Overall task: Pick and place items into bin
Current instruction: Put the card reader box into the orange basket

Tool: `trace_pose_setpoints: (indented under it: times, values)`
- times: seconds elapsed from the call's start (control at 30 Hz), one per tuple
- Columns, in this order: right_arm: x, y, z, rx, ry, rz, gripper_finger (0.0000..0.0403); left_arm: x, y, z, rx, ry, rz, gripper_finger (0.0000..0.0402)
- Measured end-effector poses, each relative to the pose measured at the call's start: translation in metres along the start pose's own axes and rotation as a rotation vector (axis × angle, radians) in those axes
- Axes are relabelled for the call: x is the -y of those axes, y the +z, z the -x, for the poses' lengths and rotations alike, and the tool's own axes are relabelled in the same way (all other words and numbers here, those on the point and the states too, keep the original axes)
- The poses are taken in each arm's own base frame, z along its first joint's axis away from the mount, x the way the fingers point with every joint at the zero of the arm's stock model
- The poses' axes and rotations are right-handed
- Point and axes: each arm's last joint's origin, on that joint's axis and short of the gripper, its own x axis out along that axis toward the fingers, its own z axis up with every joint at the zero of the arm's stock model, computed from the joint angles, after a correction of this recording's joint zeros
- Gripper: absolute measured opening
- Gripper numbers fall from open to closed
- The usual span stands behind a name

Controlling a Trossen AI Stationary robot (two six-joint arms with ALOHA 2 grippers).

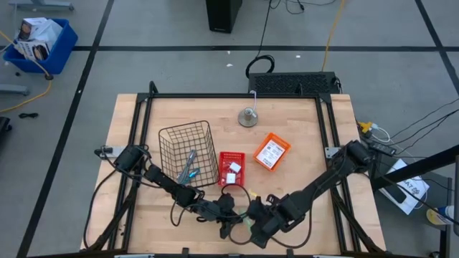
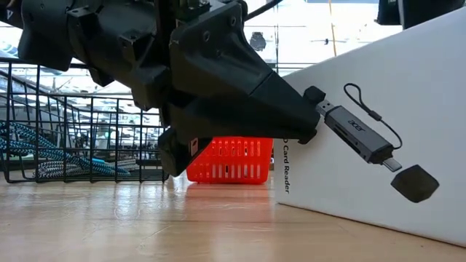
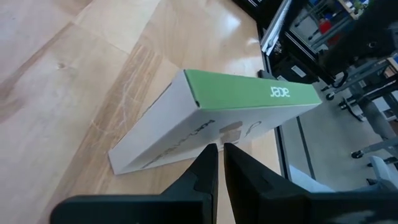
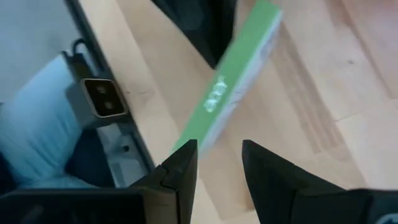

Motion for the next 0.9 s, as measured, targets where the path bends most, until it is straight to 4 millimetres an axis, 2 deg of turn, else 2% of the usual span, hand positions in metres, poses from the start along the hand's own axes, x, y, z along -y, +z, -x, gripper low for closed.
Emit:
trace_pose_setpoints:
  times: [0.13, 0.37, 0.5, 0.63, 0.9]
  values:
    - [0.003, -0.001, 0.005, -0.051, -0.002, -0.004, 0.0118, 0.0, 0.0, 0.0, -0.002, 0.002, -0.001, 0.0031]
    - [-0.001, -0.001, 0.023, 0.004, 0.062, 0.077, 0.0118, 0.0, 0.0, 0.0, -0.002, 0.002, -0.001, 0.0031]
    - [-0.005, 0.001, 0.024, 0.028, 0.107, 0.133, 0.012, 0.0, 0.0, 0.0, -0.002, 0.002, -0.002, 0.0031]
    - [-0.009, 0.003, 0.023, 0.01, 0.176, 0.099, 0.0119, 0.0, 0.0, 0.0, -0.002, 0.002, -0.002, 0.0031]
    - [-0.005, 0.011, 0.022, 0.014, 0.171, 0.089, 0.0107, 0.0, 0.0, 0.0, -0.002, 0.002, -0.003, 0.0031]
